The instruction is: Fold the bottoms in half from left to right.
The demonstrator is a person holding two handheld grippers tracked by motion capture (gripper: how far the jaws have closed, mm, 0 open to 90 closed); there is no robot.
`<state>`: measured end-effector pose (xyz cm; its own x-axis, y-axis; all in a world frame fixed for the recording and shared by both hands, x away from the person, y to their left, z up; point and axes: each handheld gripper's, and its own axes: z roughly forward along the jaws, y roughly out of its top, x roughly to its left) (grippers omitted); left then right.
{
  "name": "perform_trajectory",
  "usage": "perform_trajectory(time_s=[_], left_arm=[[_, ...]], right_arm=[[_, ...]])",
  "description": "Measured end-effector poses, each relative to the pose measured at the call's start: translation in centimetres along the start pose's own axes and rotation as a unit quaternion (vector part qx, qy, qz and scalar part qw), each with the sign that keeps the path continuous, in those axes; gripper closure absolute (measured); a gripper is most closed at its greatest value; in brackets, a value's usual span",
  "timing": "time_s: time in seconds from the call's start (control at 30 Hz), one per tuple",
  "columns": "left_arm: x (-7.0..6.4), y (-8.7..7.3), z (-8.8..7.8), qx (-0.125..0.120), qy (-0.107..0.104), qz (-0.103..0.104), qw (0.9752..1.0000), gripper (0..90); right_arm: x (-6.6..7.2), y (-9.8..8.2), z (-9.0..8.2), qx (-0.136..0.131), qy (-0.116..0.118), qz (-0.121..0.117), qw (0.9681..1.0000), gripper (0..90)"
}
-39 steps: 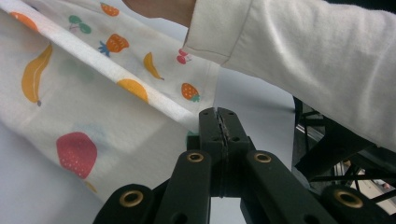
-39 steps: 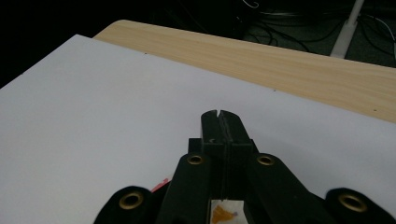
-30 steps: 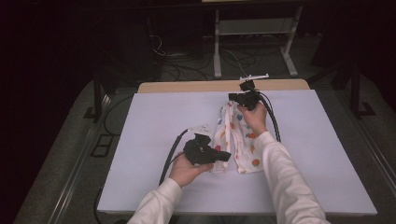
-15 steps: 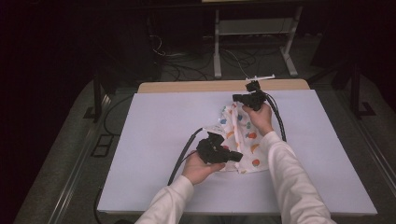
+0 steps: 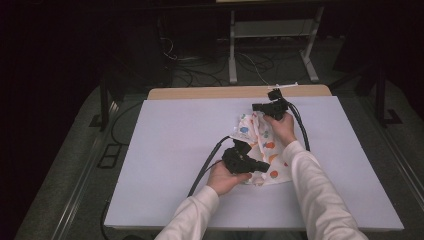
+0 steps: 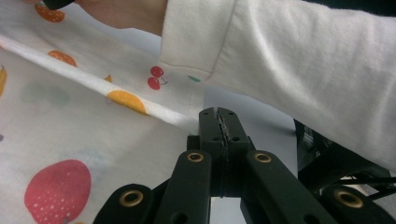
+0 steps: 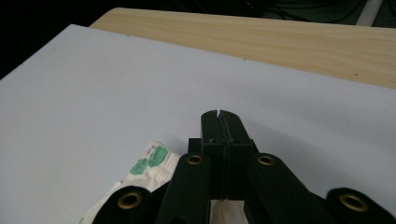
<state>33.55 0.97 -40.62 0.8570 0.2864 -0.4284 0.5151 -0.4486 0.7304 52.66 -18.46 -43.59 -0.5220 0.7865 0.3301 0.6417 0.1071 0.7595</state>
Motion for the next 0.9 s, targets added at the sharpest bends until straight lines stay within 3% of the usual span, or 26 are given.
perform_trajectory(time_s=[0.2, 0.37, 0.9], left_arm=[[-0.2, 0.4, 0.8, 0.0, -0.001, 0.001, 1.0, 89.4], [-0.2, 0.5, 1.4, 0.001, -0.003, 0.001, 1.0, 89.4], [0.2, 1.4, 3.2, 0.0, -0.01, -0.004, 0.9999, 89.4]], right_arm=[[-0.3, 0.1, -0.5, 0.003, -0.005, -0.008, 0.9999, 88.6], [-0.5, 0.2, -0.9, 0.012, -0.017, -0.032, 0.9993, 88.4], [-1.8, -0.2, -0.5, 0.018, -0.025, -0.029, 0.9991, 88.6]])
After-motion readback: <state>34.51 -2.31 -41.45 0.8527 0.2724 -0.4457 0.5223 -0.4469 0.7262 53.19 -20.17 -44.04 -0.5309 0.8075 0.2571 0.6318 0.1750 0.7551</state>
